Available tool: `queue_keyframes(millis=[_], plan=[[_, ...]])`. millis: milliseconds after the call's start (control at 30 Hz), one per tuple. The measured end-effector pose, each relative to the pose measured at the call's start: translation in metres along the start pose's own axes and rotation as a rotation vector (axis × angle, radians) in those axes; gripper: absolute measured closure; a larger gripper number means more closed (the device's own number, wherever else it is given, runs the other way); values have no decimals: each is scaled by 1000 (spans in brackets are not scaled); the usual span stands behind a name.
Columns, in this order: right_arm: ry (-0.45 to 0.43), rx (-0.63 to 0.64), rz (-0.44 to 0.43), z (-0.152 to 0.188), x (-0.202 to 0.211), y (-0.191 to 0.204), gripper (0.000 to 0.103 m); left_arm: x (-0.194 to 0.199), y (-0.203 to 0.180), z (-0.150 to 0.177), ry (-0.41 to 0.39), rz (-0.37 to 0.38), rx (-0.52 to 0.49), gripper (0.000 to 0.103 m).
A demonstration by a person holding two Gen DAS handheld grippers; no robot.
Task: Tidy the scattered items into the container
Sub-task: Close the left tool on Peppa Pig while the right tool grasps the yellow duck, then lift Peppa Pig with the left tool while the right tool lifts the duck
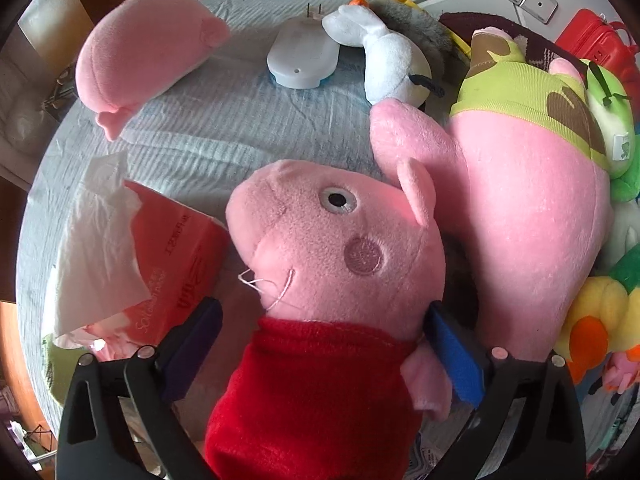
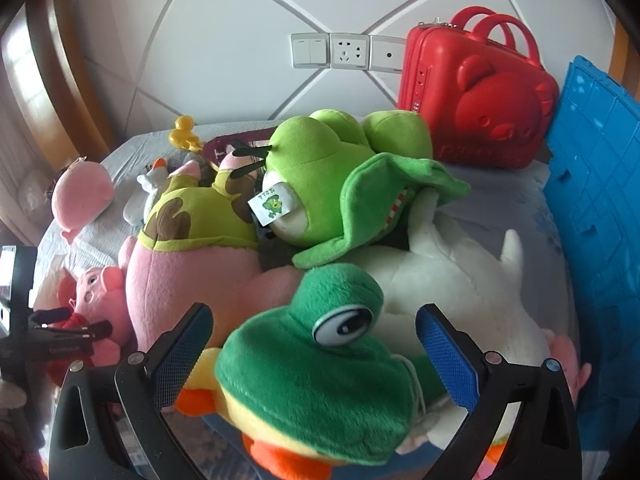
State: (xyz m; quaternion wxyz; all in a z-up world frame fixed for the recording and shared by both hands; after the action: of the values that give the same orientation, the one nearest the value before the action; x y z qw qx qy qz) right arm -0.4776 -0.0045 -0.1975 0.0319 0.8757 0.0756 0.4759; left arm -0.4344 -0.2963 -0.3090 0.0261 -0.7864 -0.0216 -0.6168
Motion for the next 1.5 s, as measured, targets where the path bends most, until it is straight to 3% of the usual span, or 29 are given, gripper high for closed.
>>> queue_keyframes(millis=[300, 400, 533, 567, 600, 900, 967, 1100, 1200, 1267, 1500], plan=[[44, -11, -14, 3, -26, 0, 0, -24, -7, 3, 68, 11, -24, 2], [69, -17, -21, 5, -35, -2, 0, -19, -12, 5, 47, 21, -31, 21], [104, -17, -23, 12, -46, -1, 3, -5, -14, 8, 27, -13, -39, 29], [93, -17, -25, 13, -43, -1, 12, -1, -14, 9, 21, -21, -41, 29], [86, -21, -33, 13, -39, 0, 14, 6, -14, 10, 8, -25, -42, 29], [13, -26, -117, 19, 21, 2, 24, 94, -29, 28, -134, 17, -91, 30], [-13, -26, -131, 21, 39, 3, 35, 108, -37, 35, -157, 8, -111, 30], [-31, -40, -131, 28, 66, -6, 37, 125, -53, 50, -195, 11, -149, 30], [-18, -70, -113, 41, 76, -19, 40, 131, -67, 61, -198, 15, -172, 30], [-7, -100, -116, 52, 82, -29, 54, 135, -74, 69, -193, 19, -187, 30], [22, -160, -122, 82, 94, -55, 54, 130, -87, 94, -137, 31, -203, 28]])
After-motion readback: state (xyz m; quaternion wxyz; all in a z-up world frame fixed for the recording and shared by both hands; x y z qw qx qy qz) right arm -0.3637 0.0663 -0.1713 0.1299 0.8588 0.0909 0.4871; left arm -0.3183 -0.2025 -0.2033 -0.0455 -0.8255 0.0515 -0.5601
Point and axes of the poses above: each gripper's, at about its wrist camera, not at the fingertips, and x roughly against the way its jaws point, y to its left, z to its underside, the point moved 4 cm from there along -x, roughly the way its jaws point, and after that the axes turned 10 degrees about -x, right-handed, at the moved point
